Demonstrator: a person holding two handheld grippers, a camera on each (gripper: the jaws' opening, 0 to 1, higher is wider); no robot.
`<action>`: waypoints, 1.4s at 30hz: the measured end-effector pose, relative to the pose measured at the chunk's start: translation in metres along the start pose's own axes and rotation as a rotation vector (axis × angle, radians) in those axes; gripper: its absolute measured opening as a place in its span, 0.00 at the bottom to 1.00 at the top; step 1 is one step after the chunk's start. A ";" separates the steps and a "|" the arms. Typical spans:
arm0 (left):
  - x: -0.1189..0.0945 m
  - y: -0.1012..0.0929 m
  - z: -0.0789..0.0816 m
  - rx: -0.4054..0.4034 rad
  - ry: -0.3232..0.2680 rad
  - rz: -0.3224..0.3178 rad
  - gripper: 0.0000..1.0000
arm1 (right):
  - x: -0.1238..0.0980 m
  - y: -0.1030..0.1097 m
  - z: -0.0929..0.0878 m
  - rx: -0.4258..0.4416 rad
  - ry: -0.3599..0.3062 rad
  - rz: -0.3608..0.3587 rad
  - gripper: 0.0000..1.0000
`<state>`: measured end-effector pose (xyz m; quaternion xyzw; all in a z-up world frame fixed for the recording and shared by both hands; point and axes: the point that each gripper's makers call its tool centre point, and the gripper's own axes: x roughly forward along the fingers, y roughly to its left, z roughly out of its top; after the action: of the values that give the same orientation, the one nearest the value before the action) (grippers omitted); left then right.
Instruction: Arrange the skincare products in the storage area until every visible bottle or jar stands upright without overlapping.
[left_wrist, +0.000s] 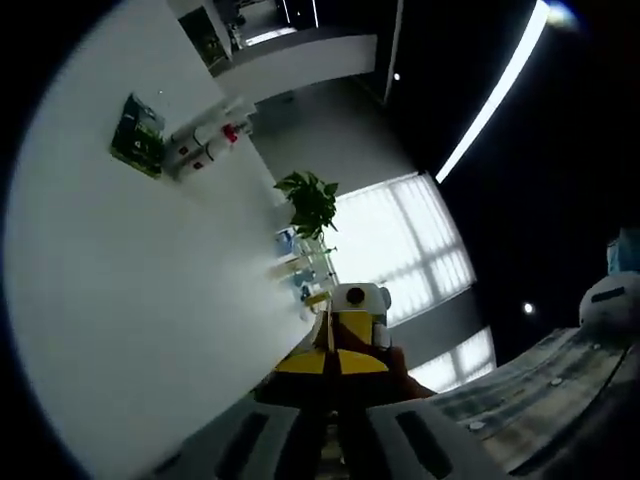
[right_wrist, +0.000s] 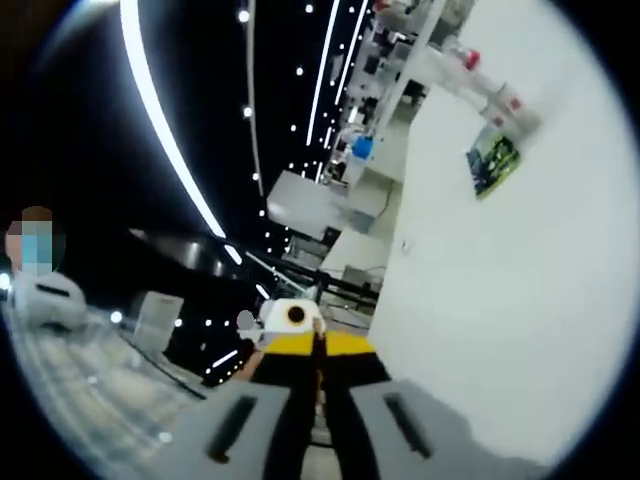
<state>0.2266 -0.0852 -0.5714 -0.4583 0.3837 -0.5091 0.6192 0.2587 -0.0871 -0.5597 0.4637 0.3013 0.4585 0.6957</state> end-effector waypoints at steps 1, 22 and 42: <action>0.000 0.001 0.000 -0.012 0.001 0.001 0.01 | 0.000 -0.001 -0.001 0.017 0.004 0.000 0.00; -0.020 0.014 0.018 -0.062 -0.065 0.027 0.00 | 0.010 -0.011 -0.007 0.039 0.010 -0.015 0.05; -0.024 0.022 0.033 -0.144 -0.111 0.036 0.00 | 0.010 -0.024 -0.007 0.033 0.001 -0.072 0.10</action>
<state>0.2589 -0.0543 -0.5830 -0.5222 0.3927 -0.4428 0.6140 0.2657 -0.0795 -0.5847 0.4637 0.3256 0.4286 0.7038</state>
